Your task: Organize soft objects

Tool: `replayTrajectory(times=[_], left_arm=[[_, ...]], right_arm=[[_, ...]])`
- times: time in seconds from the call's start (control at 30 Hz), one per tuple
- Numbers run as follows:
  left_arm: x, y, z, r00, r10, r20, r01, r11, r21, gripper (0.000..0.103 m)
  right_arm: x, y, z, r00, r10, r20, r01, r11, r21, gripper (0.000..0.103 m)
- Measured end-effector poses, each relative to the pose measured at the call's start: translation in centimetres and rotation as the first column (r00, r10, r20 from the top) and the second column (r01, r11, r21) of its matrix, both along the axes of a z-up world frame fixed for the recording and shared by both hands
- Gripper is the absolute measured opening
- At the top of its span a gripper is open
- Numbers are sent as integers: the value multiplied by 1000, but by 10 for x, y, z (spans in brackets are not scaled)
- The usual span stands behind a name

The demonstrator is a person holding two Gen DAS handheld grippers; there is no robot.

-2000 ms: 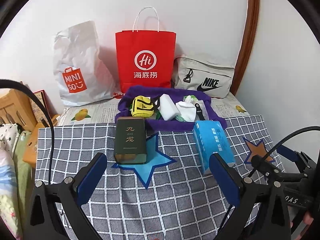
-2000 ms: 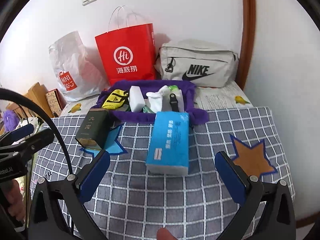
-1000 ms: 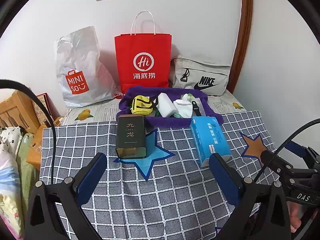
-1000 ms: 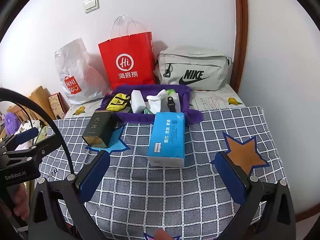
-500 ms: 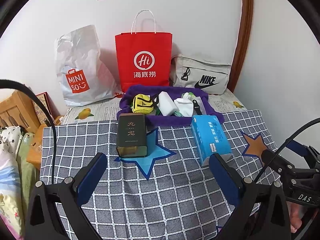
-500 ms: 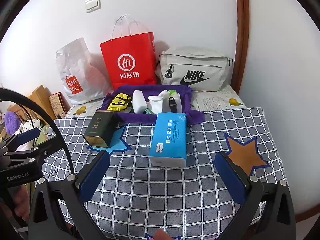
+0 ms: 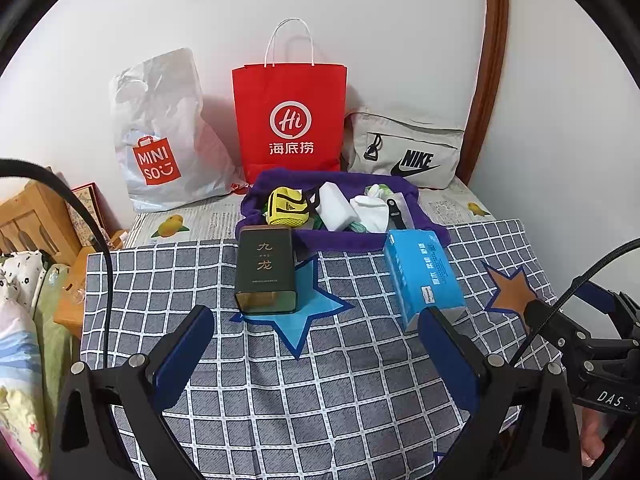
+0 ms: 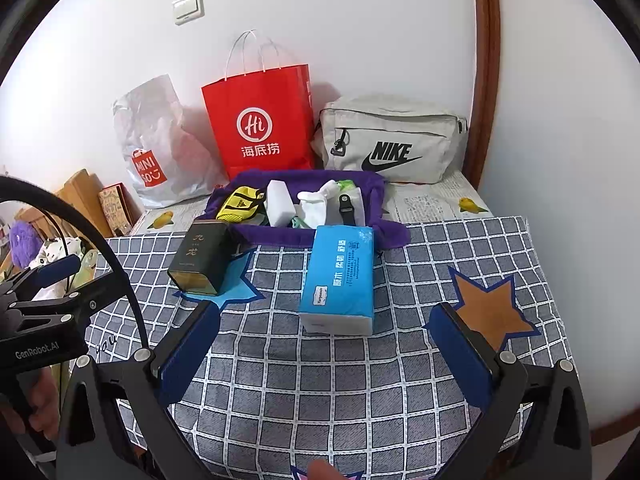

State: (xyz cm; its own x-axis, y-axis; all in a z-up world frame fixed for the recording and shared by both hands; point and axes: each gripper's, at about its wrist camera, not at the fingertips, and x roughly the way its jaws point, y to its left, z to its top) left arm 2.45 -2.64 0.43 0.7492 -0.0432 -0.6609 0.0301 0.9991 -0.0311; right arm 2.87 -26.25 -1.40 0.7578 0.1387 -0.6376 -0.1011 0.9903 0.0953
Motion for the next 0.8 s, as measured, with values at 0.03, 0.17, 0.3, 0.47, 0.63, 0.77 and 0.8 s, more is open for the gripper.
replayTrajectory(times=[0.03, 0.17, 0.3, 0.47, 0.63, 0.77, 0.8], left_arm=[[0, 0, 0, 1000, -1, 0, 1, 1000, 0, 103], [0, 0, 0, 1000, -1, 0, 1, 1000, -1, 103], [0, 0, 0, 1000, -1, -1, 1, 1000, 1, 103], [0, 0, 0, 1000, 1, 0, -1, 1000, -1, 103], [0, 0, 0, 1000, 0, 0, 0, 1000, 0, 103], [0, 0, 0, 1000, 0, 0, 0, 1000, 0, 103], [0, 0, 0, 1000, -1, 0, 1, 1000, 0, 103]], right_arm=[[0, 0, 0, 1000, 1, 0, -1, 1000, 0, 103], [-1, 1, 1, 1000, 3, 1, -3, 1000, -3, 103], [-1, 1, 1, 1000, 5, 1, -5, 1000, -5, 103], [-1, 1, 1, 1000, 5, 2, -5, 1000, -4, 103], [-1, 2, 1, 1000, 3, 3, -3, 1000, -2, 103], [-1, 2, 1, 1000, 4, 3, -4, 1000, -4, 103], [-1, 2, 1, 1000, 4, 4, -4, 1000, -4, 103]])
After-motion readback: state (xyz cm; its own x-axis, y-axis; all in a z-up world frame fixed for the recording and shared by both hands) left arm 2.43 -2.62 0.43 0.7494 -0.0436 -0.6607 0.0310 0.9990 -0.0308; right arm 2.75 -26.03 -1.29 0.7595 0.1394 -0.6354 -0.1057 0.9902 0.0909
